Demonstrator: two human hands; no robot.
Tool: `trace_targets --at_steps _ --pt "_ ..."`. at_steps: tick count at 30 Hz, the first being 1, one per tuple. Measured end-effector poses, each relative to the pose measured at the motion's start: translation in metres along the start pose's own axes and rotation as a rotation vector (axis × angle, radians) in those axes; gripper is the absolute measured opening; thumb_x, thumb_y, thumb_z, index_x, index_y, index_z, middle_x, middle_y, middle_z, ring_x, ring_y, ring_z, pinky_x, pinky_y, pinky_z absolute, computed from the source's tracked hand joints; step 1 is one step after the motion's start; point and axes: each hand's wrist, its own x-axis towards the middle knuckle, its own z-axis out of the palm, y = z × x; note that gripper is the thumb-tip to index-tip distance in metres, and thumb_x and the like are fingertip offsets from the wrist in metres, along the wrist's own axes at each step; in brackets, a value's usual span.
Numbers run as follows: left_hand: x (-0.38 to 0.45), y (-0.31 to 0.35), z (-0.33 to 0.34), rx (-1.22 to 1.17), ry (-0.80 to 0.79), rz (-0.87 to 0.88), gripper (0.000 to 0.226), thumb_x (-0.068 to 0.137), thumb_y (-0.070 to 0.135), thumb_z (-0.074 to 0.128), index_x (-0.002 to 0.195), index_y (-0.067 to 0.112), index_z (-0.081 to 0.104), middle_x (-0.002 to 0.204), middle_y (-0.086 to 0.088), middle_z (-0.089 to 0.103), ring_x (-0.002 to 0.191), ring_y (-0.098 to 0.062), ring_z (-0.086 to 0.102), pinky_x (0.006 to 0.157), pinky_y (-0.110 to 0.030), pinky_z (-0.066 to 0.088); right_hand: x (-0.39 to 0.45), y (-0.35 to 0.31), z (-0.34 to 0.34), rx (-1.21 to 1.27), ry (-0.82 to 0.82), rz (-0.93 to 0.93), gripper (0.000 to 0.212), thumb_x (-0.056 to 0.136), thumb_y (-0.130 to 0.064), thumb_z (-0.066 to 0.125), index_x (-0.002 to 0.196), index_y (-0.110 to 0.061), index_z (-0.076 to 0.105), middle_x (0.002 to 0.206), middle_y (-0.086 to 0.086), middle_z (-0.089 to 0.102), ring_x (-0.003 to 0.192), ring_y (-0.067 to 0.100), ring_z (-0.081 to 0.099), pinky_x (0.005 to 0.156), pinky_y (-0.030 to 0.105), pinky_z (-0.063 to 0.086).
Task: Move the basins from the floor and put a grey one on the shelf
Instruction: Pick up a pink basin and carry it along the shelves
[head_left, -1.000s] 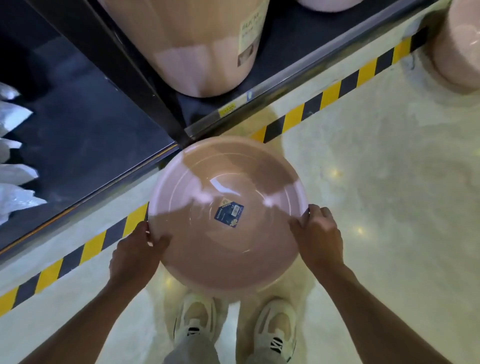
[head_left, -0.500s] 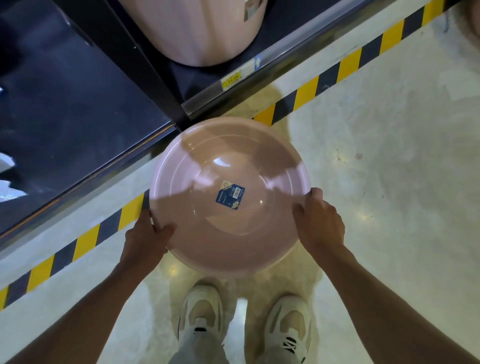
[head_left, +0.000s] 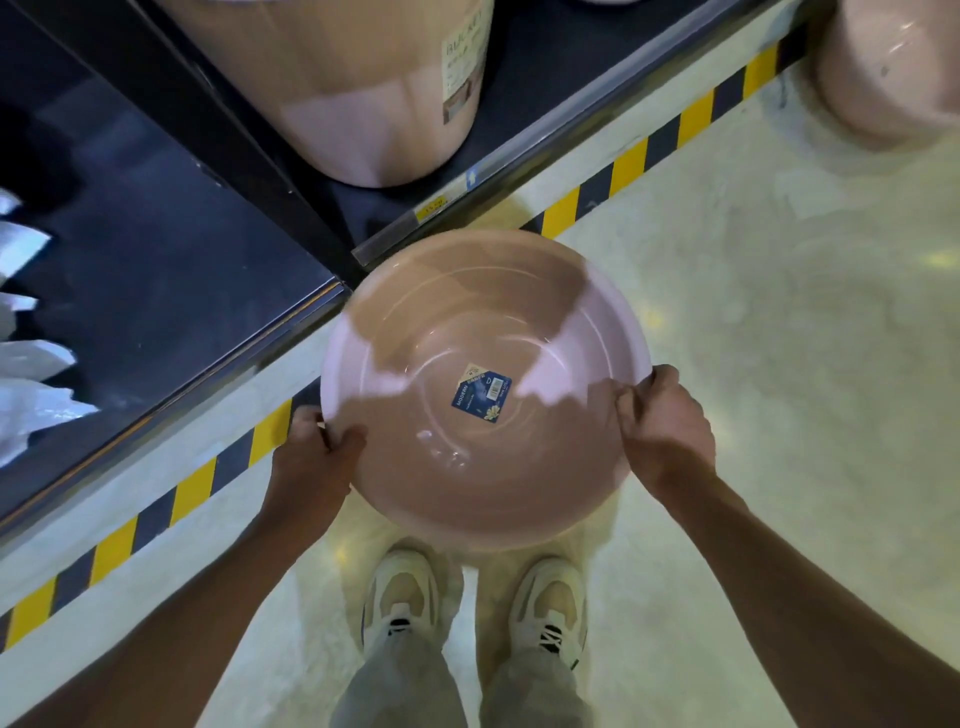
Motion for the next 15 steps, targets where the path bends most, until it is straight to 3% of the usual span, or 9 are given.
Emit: trace_targets --at_steps 3,6,10,12,14,15 --pt "-0.029 0.055 -0.020 0.047 0.066 0.115 0.018 0.092 0.033 0.066 0.089 0.023 0.051 0.066 0.005 0.062 0.063 -0.012 0.060 0.054 -0.030 0.044 -0.018 -0.005 -0.060 0.047 0.059 -0.027 0.021 0.099 -0.030 0.046 0.095 -0.011 0.039 0.089 0.015 0.059 0.079 0.037 0.053 0.065 0.039 0.036" --pt "-0.064 0.120 -0.049 0.096 0.035 0.245 0.011 0.091 0.038 0.059 0.089 0.030 0.052 0.061 0.010 0.069 0.058 0.002 0.062 0.044 -0.017 0.038 -0.042 -0.010 -0.131 0.153 0.144 -0.006 0.019 0.099 -0.030 0.047 0.098 -0.011 0.043 0.090 0.017 0.065 0.081 0.037 0.056 0.066 0.040 0.041" --pt "-0.118 0.210 -0.085 0.043 0.069 0.372 0.017 0.089 0.032 0.065 0.083 0.024 0.052 0.058 0.008 0.064 0.050 -0.003 0.058 0.040 -0.017 0.038 -0.092 -0.017 -0.231 0.317 0.278 0.007 0.028 0.096 -0.034 0.051 0.105 -0.008 0.052 0.071 0.004 0.063 0.074 0.035 0.060 0.063 0.039 0.042" --pt "-0.155 0.259 -0.105 -0.027 0.084 0.424 0.022 0.084 0.042 0.064 0.079 0.022 0.054 0.062 0.005 0.065 0.052 -0.009 0.058 0.047 -0.022 0.043 -0.119 -0.021 -0.290 0.394 0.323 0.040 0.025 0.094 -0.031 0.056 0.110 -0.011 0.055 0.066 0.003 0.063 0.069 0.028 0.060 0.058 0.034 0.040" --pt "-0.197 0.313 -0.133 -0.024 0.103 0.502 0.028 0.080 0.047 0.061 0.075 0.020 0.054 0.060 0.006 0.063 0.057 -0.004 0.058 0.053 -0.024 0.042 -0.151 -0.026 -0.353 0.476 0.387 0.083 0.021 0.092 -0.028 0.059 0.109 -0.015 0.058 0.065 0.000 0.063 0.066 0.016 0.059 0.054 0.026 0.037" --pt "-0.219 0.340 -0.149 -0.007 0.103 0.542 0.024 0.082 0.045 0.061 0.075 0.023 0.055 0.058 0.011 0.061 0.059 0.002 0.057 0.054 -0.022 0.038 -0.169 -0.030 -0.385 0.527 0.415 0.103 0.019 0.091 -0.027 0.061 0.107 -0.016 0.059 0.068 -0.002 0.063 0.067 0.019 0.060 0.054 0.025 0.037"
